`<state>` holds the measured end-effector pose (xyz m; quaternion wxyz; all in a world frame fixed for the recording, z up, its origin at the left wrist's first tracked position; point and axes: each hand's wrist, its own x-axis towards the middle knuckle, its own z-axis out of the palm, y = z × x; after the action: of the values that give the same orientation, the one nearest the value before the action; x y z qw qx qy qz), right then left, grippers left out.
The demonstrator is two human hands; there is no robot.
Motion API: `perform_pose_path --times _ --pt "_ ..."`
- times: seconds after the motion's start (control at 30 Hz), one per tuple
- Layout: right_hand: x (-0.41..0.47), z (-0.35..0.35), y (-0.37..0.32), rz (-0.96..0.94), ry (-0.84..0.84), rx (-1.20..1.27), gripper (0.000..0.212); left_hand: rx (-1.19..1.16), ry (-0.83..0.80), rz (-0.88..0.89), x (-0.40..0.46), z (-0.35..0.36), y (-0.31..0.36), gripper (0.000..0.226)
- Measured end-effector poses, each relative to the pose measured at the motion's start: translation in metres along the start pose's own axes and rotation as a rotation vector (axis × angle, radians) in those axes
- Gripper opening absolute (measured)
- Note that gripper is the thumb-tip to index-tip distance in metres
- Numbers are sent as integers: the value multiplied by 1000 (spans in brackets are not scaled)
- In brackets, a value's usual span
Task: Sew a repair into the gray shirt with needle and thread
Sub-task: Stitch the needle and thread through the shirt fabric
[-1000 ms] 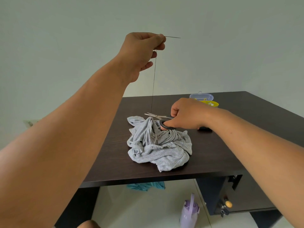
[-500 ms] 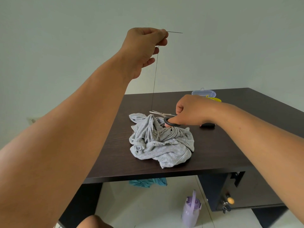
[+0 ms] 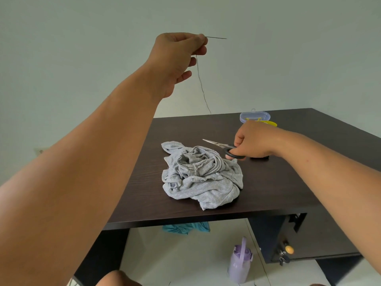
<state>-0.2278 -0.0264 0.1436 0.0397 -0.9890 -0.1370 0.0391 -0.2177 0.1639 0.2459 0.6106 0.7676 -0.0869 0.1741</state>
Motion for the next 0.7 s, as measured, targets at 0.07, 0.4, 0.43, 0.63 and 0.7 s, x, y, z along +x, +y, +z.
perform_pose_path --times 0.07,0.4,0.43,0.63,0.7 --pt "1 6 22 89 -8 42 44 -6 -4 -5 -1 2 -2 16" --pt "-20 39 134 566 -56 76 32 -35 -72 -32 -3 20 -13 14" --pt "-21 44 141 607 -78 50 34 -38 -79 -37 -4 22 -14 13" --pt "-25 64 165 782 -57 212 37 -44 -113 -50 -10 34 -16 13" --pt "-24 69 168 809 -45 286 37 -39 -116 -49 -12 36 -17 13"
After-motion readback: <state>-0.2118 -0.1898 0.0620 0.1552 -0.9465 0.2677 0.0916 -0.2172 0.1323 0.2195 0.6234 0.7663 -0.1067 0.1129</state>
